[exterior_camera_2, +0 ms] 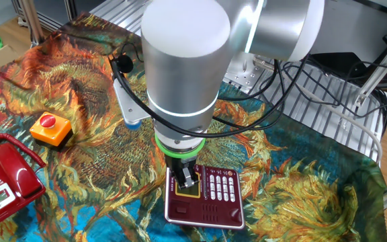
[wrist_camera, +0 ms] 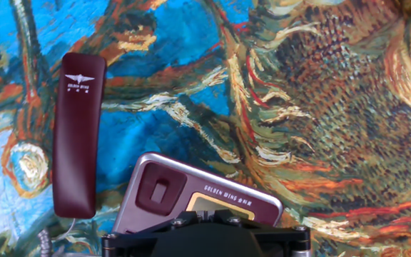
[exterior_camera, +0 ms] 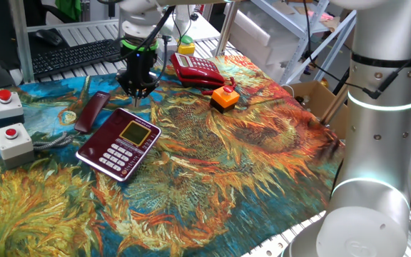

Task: Place the handset of the telephone on the corresponding phone cradle

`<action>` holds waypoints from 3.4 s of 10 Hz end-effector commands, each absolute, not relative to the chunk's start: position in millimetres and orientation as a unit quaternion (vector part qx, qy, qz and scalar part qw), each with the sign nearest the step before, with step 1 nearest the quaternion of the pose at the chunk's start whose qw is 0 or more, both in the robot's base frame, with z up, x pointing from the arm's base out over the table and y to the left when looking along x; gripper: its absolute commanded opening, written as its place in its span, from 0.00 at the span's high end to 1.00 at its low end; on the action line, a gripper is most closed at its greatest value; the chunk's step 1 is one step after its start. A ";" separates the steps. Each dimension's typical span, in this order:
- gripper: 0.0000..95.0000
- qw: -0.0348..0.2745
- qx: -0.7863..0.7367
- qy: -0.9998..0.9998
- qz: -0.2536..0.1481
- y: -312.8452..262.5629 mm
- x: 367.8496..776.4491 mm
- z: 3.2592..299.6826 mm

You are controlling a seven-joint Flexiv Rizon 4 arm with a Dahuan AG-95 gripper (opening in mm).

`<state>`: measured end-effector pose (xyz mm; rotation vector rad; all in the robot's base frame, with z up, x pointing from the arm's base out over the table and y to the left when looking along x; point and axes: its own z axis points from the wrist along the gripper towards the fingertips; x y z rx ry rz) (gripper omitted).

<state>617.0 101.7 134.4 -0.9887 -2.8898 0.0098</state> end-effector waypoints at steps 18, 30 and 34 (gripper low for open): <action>0.60 0.059 -0.357 -0.931 -0.047 135.7 675.3 102.0; 0.00 0.046 -0.344 -0.937 -0.030 155.0 744.3 74.9; 0.20 0.043 -0.344 -0.937 -0.034 164.1 751.3 60.1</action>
